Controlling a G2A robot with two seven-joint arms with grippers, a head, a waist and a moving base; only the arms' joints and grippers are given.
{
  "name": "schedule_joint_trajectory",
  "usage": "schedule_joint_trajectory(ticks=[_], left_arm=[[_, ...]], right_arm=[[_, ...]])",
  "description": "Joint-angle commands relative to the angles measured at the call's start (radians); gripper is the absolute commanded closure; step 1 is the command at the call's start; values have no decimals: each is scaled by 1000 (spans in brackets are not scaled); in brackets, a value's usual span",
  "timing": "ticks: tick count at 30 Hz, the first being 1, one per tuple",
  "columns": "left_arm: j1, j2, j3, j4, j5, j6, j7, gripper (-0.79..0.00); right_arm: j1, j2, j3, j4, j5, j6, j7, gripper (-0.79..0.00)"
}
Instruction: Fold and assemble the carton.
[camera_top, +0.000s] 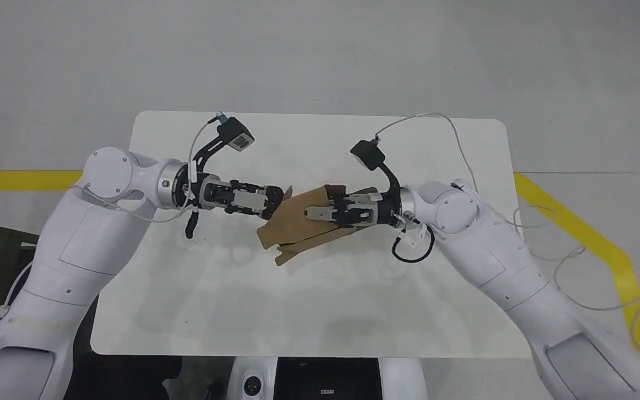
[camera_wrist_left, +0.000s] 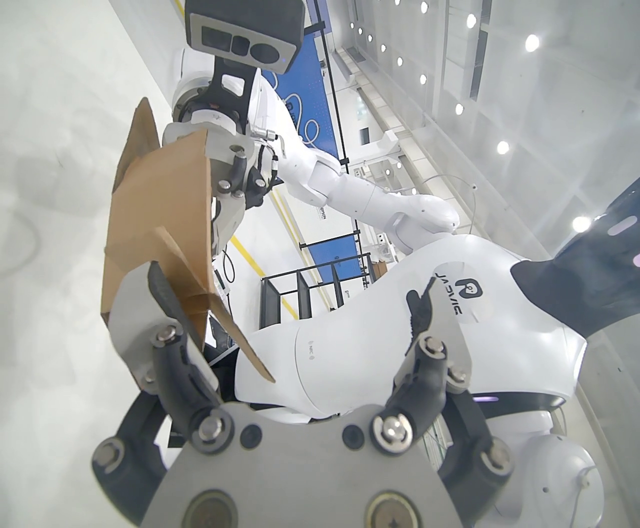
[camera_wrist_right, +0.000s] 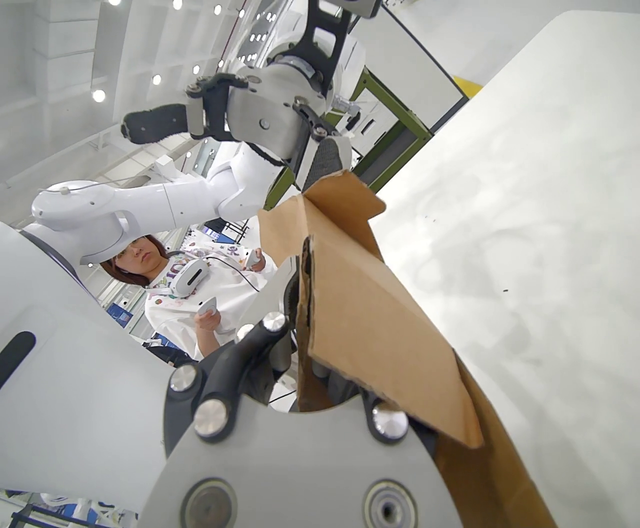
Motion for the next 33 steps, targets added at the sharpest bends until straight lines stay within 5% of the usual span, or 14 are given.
schedule_joint_trajectory(ticks=[1,33], left_arm=[[3,-1,-1,-6,11,0,2,-785],[19,-31,21,-54,56,34,-27,-785]], right_arm=[[-6,0,12,0,-5,-3,-18,0],[-38,-33,88,21,-121,-54,-221,0]])
